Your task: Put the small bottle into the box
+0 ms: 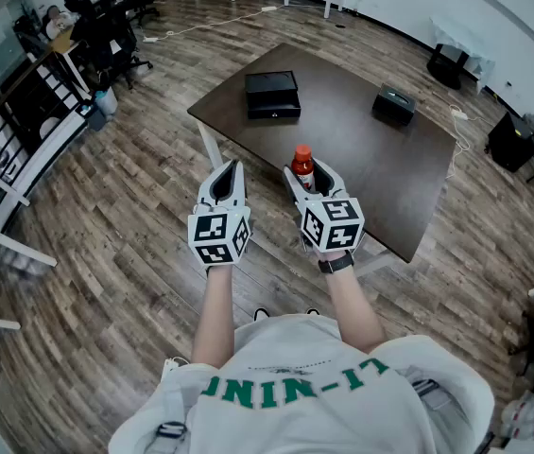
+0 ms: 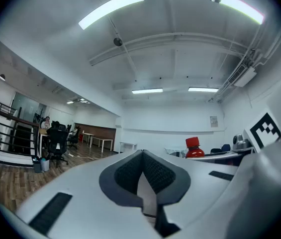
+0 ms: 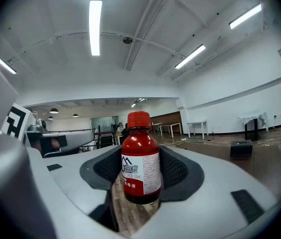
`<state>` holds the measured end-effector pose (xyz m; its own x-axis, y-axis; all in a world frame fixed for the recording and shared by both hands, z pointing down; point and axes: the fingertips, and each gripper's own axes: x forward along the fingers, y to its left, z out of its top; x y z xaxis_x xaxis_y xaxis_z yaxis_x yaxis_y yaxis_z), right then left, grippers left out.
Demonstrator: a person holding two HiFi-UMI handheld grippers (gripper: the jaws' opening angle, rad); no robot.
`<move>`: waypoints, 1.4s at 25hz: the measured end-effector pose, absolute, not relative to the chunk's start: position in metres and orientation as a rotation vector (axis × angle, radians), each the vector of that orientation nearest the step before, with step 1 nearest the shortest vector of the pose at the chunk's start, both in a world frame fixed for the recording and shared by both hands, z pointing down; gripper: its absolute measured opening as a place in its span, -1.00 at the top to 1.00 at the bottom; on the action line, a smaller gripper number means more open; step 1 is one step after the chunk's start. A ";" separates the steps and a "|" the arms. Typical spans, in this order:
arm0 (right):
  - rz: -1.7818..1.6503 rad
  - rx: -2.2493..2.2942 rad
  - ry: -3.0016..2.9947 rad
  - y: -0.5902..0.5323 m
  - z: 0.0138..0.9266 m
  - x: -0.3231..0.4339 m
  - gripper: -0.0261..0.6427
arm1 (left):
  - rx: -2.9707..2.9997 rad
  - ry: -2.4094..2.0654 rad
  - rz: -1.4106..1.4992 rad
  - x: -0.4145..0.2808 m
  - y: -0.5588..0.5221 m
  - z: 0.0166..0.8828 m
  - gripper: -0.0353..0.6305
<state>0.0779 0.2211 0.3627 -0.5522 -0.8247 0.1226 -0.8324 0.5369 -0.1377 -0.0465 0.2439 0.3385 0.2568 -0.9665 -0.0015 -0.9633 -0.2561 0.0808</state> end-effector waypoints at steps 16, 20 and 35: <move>0.179 1.442 -2.713 0.230 0.367 0.026 0.22 | 2.420 -1.825 -0.139 -0.098 0.247 0.357 0.86; 0.190 1.432 -2.728 0.229 0.372 0.009 0.22 | 2.406 -1.817 -0.141 -0.111 0.249 0.366 0.86; 0.346 1.395 -2.759 0.109 0.408 0.002 0.22 | 2.422 -1.758 -0.078 -0.101 0.133 0.397 0.86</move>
<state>0.0021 0.1093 0.4078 -0.5976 -0.7917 0.1269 -0.7985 0.5734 -0.1833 -0.1012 0.1334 0.3968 0.3126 -0.9488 0.0446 -0.9412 -0.3030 0.1494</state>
